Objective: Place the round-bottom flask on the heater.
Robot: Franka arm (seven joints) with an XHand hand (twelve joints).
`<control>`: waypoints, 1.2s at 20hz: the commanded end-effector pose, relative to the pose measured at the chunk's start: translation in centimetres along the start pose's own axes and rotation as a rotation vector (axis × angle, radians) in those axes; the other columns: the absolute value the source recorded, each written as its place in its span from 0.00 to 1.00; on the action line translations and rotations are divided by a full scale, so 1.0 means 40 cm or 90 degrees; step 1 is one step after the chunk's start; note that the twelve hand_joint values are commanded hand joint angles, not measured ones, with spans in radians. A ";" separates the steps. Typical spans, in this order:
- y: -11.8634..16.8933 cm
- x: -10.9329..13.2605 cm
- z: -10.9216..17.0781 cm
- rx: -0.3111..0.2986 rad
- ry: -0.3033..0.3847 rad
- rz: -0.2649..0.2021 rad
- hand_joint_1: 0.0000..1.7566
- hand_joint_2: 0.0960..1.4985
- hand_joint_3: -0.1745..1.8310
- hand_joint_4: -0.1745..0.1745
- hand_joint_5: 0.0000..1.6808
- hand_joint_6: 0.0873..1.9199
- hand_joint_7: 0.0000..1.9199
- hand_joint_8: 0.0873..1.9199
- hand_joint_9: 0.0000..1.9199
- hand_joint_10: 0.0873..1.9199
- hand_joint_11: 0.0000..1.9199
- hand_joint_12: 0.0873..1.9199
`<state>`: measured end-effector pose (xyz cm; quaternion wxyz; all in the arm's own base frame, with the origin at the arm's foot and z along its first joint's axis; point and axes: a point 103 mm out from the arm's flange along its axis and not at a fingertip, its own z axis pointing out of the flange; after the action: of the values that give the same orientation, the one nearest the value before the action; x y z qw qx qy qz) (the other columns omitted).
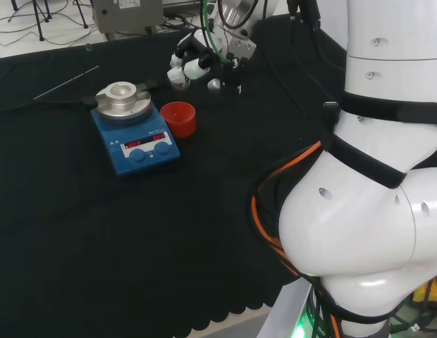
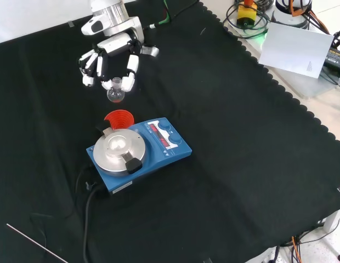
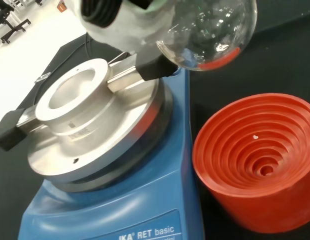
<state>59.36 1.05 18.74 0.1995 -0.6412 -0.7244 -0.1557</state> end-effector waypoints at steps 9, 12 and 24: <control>0.029 0.085 -0.012 0.021 -0.017 -0.028 0.62 0.50 0.32 1.00 0.69 0.39 0.22 0.25 0.28 0.27 0.05 0.68; 0.052 0.126 -0.001 0.024 -0.019 -0.040 0.62 0.50 0.33 1.00 0.69 0.39 0.22 0.25 0.28 0.27 0.05 0.68; 0.114 0.252 0.052 0.054 -0.008 -0.090 0.62 0.49 0.33 1.00 0.70 0.38 0.22 0.25 0.28 0.27 0.05 0.68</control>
<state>62.62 9.06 21.99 0.1964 -0.5951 -0.7667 -0.1391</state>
